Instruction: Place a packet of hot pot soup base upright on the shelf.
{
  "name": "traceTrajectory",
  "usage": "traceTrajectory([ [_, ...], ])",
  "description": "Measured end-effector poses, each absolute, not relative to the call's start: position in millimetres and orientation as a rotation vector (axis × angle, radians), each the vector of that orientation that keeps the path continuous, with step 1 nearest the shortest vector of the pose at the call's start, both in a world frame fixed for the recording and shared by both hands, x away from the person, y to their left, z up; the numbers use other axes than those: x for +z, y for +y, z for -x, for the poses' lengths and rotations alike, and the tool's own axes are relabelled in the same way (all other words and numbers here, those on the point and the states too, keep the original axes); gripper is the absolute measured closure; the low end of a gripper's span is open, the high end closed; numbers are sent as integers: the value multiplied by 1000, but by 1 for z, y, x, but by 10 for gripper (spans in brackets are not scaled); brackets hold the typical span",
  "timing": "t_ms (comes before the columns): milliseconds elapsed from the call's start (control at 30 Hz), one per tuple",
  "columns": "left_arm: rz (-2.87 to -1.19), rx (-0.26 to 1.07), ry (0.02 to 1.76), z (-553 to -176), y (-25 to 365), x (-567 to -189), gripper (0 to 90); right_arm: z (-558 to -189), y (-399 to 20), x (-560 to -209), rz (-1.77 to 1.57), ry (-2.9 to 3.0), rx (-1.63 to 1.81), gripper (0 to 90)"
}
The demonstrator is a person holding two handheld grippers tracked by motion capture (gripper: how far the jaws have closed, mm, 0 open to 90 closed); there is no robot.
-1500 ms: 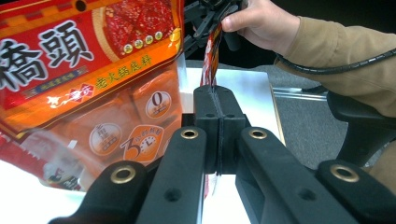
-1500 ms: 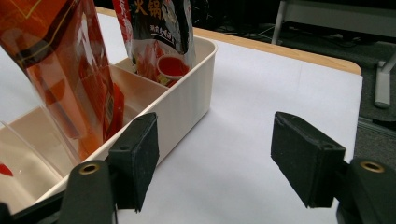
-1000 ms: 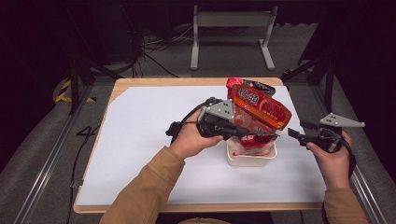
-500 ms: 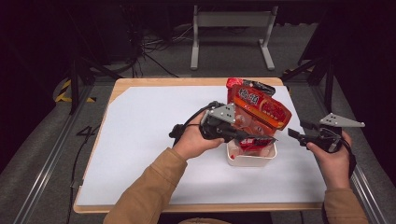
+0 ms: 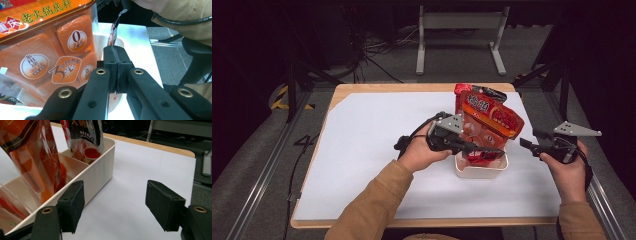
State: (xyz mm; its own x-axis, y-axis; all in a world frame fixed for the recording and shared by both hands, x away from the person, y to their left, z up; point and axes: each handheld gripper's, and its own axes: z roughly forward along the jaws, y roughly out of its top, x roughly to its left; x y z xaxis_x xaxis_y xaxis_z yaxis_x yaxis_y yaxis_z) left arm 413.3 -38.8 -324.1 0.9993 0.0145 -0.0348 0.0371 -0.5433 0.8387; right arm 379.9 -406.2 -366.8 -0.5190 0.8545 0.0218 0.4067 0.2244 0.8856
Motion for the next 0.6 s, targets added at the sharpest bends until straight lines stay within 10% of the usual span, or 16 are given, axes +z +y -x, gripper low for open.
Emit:
traceTrajectory([
  [600, -2129, -25, 133, -420, -32, -333, 742, -381, -404, -369, -1163, 2039, 1247, 312],
])
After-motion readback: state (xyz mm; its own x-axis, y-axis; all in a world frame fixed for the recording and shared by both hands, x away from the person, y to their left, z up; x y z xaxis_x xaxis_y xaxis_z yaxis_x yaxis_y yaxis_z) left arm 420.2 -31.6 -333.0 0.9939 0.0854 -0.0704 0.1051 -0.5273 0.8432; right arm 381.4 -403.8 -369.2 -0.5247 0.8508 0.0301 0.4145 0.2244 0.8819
